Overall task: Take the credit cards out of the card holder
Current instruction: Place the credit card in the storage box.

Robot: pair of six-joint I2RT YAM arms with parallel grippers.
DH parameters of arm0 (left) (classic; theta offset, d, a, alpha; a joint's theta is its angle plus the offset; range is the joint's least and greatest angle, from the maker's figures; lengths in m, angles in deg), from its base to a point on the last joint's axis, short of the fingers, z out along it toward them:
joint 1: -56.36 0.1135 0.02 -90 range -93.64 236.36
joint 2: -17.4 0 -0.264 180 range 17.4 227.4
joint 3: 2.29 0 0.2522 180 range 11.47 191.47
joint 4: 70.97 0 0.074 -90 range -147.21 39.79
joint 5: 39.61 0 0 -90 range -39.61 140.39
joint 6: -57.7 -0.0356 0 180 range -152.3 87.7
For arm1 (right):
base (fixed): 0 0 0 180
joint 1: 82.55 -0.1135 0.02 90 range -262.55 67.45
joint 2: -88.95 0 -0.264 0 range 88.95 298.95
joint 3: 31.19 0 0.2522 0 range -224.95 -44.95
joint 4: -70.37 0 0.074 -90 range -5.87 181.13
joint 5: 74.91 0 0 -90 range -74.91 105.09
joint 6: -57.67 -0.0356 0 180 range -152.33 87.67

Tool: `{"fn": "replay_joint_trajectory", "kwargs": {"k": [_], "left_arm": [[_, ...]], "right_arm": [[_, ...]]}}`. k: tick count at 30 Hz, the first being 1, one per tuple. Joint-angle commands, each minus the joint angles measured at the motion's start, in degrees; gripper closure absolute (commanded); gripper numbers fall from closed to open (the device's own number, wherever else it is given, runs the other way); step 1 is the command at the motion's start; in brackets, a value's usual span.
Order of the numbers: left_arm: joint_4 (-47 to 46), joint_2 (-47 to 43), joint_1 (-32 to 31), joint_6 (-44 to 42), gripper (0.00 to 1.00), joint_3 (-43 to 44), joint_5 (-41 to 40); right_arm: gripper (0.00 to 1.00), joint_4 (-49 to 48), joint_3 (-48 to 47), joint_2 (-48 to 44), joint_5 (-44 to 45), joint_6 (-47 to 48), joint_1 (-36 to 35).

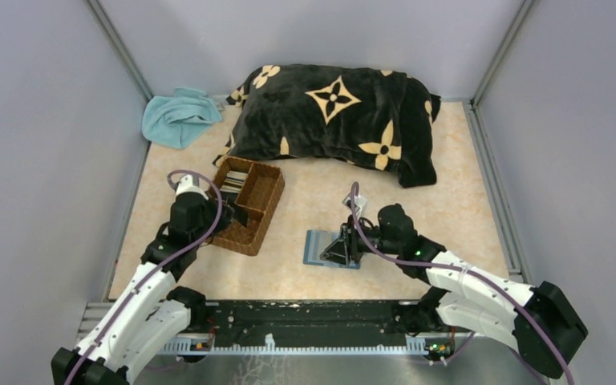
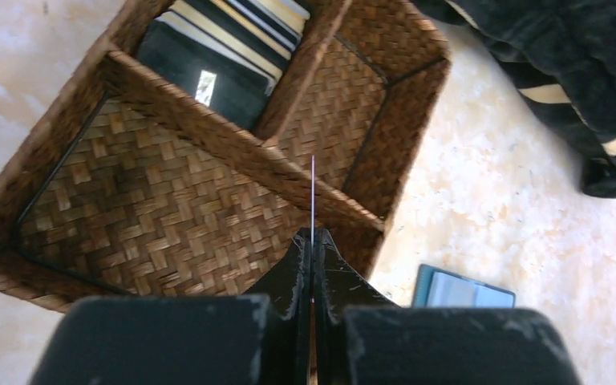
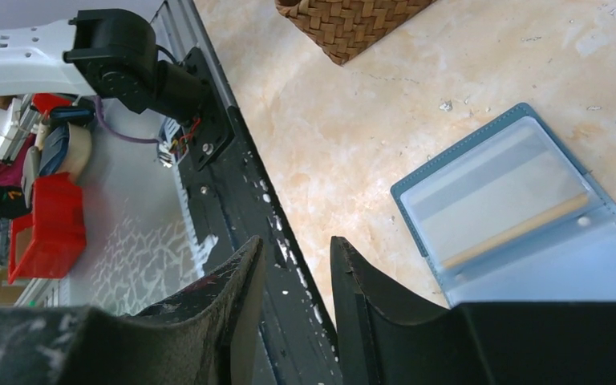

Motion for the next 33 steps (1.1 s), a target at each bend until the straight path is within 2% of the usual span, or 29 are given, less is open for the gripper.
{"fn": "replay_joint_trajectory", "kwargs": {"k": [1, 7, 13, 17, 21, 27, 33], "left_arm": [[-3.03, -0.78, 2.92, -0.6, 1.0, -1.45, 0.94], [-8.19, 5.55, 10.88, -1.97, 1.0, 2.86, 7.1], [-17.96, 17.65, 21.06, -0.85, 1.0, 5.84, 21.37], [-22.69, 21.63, 22.32, 0.65, 1.0, 8.2, 24.51], [-23.1, 22.18, 22.61, 1.09, 1.0, 11.75, 27.46], [-21.18, 23.7, 22.72, -1.85, 1.0, 15.74, 25.71], [-27.16, 31.77, 23.59, -4.92, 1.0, 16.37, 25.23]], "right_arm": [[0.64, -4.33, 0.7, 0.76, -0.29, 1.28, 0.22], [0.64, -4.79, 0.75, 1.66, -0.49, 1.76, 0.21], [0.64, -4.91, -0.05, 3.37, -0.97, 2.49, 0.22], [0.64, -4.73, -0.19, 4.12, -0.84, 2.99, 0.26], [0.64, -4.8, -0.28, 4.39, -0.51, 3.17, 0.28], [0.64, -5.86, -0.37, 6.25, -0.09, 3.89, 0.31], [0.64, -6.18, -1.98, 8.87, -0.83, 5.14, 0.31]]}}
